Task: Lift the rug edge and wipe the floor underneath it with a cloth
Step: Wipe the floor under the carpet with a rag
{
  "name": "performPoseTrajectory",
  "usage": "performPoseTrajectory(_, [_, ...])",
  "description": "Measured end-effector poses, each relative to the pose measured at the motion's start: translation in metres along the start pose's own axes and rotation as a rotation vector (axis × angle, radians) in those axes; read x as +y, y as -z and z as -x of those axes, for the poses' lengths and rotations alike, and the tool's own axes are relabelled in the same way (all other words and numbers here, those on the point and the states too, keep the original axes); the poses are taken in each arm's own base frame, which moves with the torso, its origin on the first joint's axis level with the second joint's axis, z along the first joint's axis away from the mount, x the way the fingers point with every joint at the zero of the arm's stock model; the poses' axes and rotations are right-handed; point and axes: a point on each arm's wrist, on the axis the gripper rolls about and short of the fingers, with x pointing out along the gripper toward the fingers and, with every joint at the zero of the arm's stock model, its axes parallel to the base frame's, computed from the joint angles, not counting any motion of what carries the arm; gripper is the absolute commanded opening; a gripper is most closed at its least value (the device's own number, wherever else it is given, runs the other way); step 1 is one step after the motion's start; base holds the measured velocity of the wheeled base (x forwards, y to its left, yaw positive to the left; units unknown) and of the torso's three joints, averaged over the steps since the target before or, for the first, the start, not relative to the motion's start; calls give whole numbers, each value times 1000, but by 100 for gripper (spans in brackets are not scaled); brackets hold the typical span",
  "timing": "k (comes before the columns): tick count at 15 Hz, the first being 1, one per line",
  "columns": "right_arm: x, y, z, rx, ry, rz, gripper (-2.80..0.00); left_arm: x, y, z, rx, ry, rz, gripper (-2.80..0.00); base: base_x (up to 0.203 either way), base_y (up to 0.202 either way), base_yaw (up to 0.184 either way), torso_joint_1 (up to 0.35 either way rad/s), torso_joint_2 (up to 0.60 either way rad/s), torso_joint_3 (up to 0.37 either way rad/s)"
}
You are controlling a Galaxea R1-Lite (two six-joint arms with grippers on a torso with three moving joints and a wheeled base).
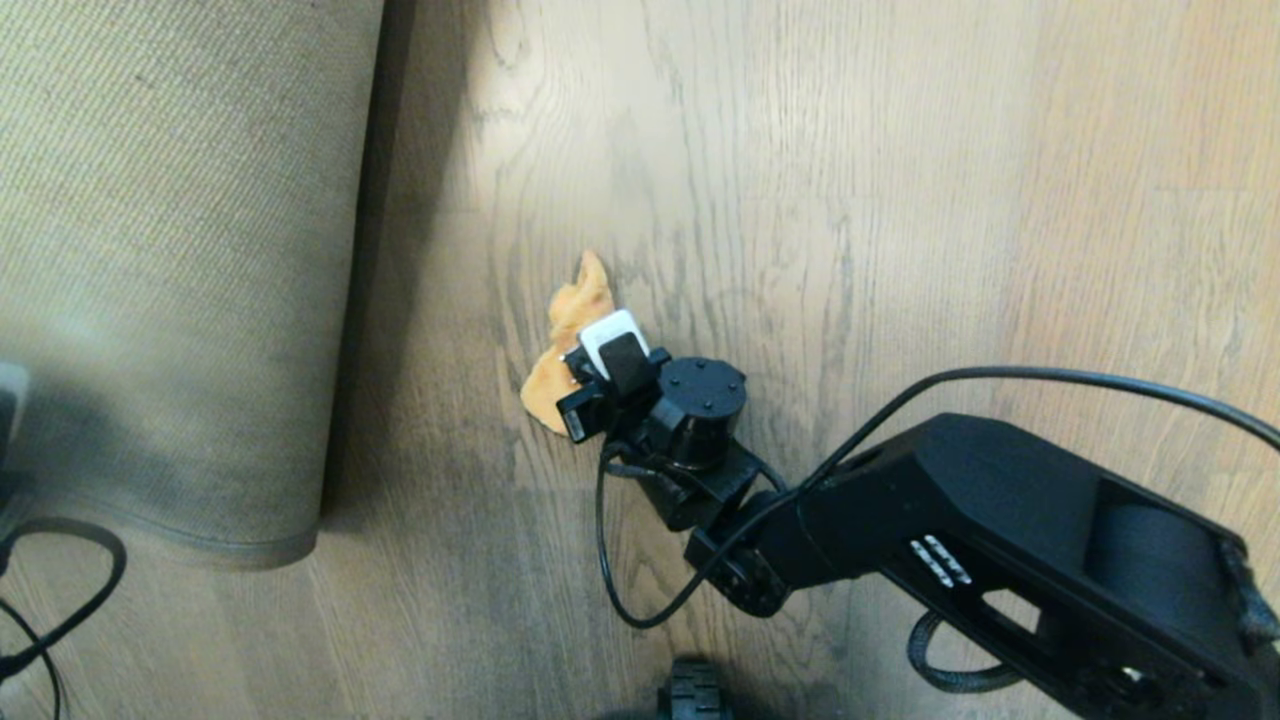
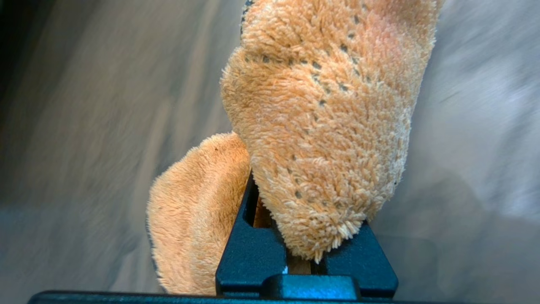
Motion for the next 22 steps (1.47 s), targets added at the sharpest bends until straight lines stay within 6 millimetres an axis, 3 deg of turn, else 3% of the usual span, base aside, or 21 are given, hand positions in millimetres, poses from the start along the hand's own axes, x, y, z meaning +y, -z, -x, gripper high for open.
performPoseTrajectory(9, [-107,-32,-13,-65,205,30,-280,0,0,0,1,0,0,-280,0,0,0,0,0,0])
performPoseTrajectory(12, [-118,-36,-10,-64,230,35,-280,0,0,0,0,0,0,-280,0,0,0,0,0,0])
performPoseTrajectory(14, [-112,-34,-7,-52,223,33,-280,0,0,0,1,0,0,-280,0,0,0,0,0,0])
performPoseTrajectory(17, [-85,-27,3,-21,167,26,-280,0,0,0,1,0,0,-280,0,0,0,0,0,0])
performPoseTrajectory(22, [-13,-15,33,37,-5,13,-280,0,0,0,1,0,-1,-280,0,0,0,0,0,0])
